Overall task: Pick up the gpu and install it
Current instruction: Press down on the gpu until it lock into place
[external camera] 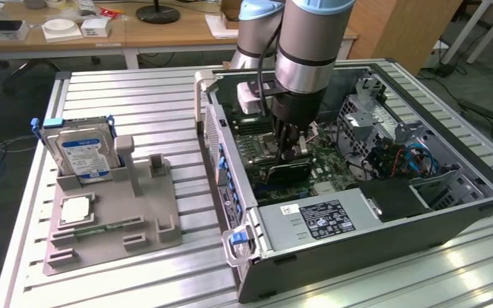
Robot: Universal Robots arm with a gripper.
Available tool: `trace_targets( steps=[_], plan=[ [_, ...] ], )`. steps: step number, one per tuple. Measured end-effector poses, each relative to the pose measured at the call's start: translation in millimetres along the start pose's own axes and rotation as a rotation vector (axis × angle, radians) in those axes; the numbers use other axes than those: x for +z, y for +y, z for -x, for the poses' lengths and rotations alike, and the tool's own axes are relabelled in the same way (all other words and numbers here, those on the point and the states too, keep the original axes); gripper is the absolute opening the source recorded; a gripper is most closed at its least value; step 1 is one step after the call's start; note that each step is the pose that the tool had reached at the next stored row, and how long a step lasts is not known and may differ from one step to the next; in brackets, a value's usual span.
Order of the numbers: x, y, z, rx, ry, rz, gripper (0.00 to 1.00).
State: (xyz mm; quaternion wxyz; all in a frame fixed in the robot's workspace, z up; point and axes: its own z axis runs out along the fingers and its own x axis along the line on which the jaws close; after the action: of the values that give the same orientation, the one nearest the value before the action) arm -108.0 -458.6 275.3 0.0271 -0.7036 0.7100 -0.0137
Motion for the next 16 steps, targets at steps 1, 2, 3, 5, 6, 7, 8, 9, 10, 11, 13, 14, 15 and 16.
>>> trace_targets(
  steps=[1,2,3,5,6,7,8,9,10,11,13,14,15,16],
  plan=[
    [0.0,0.0,0.0,0.0,0.0,0.0,0.1],
    [0.0,0.0,0.0,0.0,0.0,0.0,0.1],
    [0.0,0.0,0.0,0.0,0.0,0.0,0.1],
    [0.0,0.0,0.0,0.0,0.0,0.0,0.1],
    [0.0,0.0,0.0,0.0,0.0,0.0,0.1],
    [0.0,0.0,0.0,0.0,0.0,0.0,0.1],
    [0.0,0.0,0.0,0.0,0.0,0.0,0.1],
    [0.0,0.0,0.0,0.0,0.0,0.0,0.1],
    [0.0,0.0,0.0,0.0,-0.0001,0.0,0.1],
    [0.0,0.0,0.0,0.0,0.0,0.0,0.1],
    [0.0,0.4,0.0,-0.001,0.0052,0.0083,0.1],
    [-0.1,2.2,0.0,-0.001,0.0097,0.0165,0.1],
    [-0.1,2.3,0.0,-0.001,0.0125,0.0323,0.1],
    [-0.2,2.3,0.0,0.0,0.0137,0.0503,0.1]
  ],
)
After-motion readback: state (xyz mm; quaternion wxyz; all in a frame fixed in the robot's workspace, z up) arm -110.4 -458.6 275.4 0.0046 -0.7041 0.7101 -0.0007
